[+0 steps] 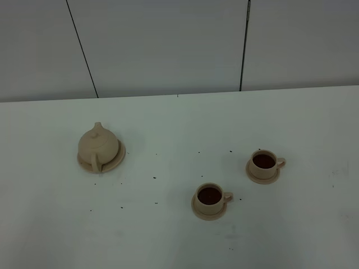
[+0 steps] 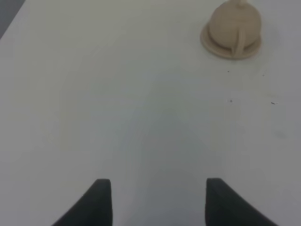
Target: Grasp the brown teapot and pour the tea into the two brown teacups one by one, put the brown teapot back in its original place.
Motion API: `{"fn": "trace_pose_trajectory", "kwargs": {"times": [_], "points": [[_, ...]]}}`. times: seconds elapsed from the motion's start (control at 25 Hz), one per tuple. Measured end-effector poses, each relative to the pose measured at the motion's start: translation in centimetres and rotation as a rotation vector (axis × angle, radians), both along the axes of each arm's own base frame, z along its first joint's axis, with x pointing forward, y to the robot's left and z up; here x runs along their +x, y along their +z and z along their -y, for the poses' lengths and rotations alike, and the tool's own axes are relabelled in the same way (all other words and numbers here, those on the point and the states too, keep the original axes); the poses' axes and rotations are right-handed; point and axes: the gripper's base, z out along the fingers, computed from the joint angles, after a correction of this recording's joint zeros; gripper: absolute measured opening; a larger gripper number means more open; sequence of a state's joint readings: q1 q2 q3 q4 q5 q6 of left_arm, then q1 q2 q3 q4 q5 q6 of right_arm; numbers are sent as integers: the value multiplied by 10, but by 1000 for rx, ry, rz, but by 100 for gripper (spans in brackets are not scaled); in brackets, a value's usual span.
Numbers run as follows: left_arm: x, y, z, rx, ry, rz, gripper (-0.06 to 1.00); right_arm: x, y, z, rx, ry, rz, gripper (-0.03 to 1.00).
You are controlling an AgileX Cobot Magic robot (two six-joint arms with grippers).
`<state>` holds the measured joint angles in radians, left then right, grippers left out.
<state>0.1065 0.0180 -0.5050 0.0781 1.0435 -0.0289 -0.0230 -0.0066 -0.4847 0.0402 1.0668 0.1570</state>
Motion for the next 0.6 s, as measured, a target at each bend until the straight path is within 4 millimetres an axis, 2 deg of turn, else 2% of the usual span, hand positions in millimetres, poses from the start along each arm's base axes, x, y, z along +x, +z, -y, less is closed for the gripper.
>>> {"fn": "trace_pose_trajectory", "kwargs": {"times": [0.4, 0.6], "points": [[-3, 0, 3, 9, -140, 21, 51, 0, 0, 0, 0, 0, 0, 24], [-3, 0, 3, 9, -146, 21, 51, 0, 0, 0, 0, 0, 0, 24]]}}
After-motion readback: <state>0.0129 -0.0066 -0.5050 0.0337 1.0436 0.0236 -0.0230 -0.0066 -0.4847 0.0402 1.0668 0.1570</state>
